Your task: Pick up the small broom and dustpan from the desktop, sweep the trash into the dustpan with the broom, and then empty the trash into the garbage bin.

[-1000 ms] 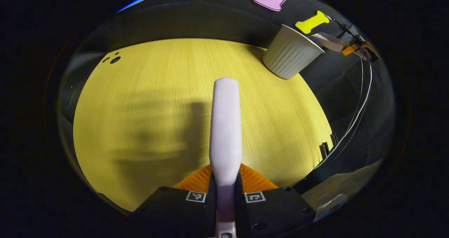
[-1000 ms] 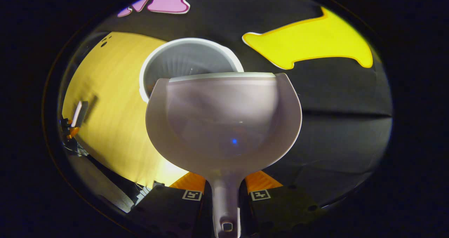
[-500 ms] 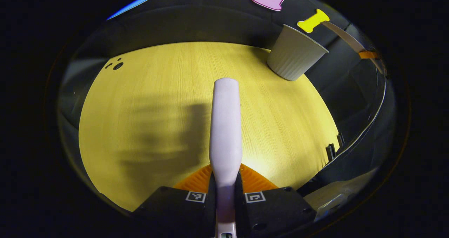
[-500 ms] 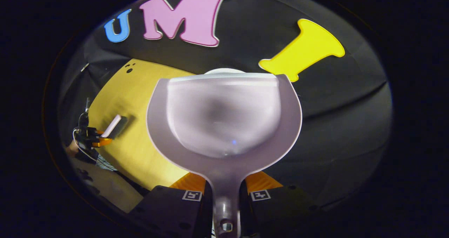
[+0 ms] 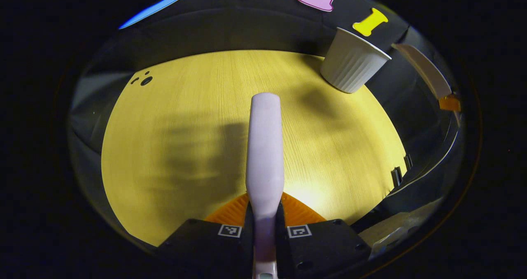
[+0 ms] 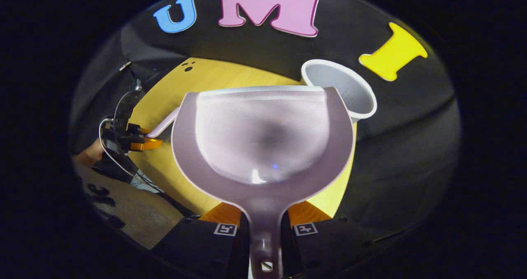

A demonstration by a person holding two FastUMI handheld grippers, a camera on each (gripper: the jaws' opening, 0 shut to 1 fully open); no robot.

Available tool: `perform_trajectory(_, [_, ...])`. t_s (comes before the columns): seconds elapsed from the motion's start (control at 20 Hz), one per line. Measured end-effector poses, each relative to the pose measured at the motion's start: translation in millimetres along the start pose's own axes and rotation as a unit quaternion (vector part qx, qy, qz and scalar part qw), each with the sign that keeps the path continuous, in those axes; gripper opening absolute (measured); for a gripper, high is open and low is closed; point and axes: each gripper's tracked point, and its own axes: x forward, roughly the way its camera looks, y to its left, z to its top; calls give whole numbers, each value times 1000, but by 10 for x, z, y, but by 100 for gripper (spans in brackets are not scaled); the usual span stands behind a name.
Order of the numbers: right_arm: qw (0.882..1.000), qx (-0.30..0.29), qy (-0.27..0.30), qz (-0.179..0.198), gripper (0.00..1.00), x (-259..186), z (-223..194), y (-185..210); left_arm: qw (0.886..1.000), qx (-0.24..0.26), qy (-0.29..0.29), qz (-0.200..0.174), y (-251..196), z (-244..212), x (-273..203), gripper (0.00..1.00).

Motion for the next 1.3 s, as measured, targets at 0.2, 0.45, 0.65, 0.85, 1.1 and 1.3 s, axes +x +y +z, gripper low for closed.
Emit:
perform_trajectory(0.2, [1000,0,24,7,35,571,-455,400,1000,13,0,12,60,11,43,26])
perform_trajectory(0.45, [998,3,50,27,35,1174,-889,824,999,39,1,33,145,1,142,25])
perform_trajectory(0.65, [998,19,47,21,35,1563,-999,916,998,56,5,40,185,-18,305,26])
perform_trajectory(0.85, [998,-4,65,-4,35,1742,-1152,887,996,68,16,58,266,-81,492,26])
perform_trajectory(1.1, [997,14,70,12,35,1711,-1130,892,994,70,41,71,364,-214,668,28])
perform_trajectory(1.3, [997,16,78,18,36,1705,-1147,889,993,84,36,76,351,-157,635,31])
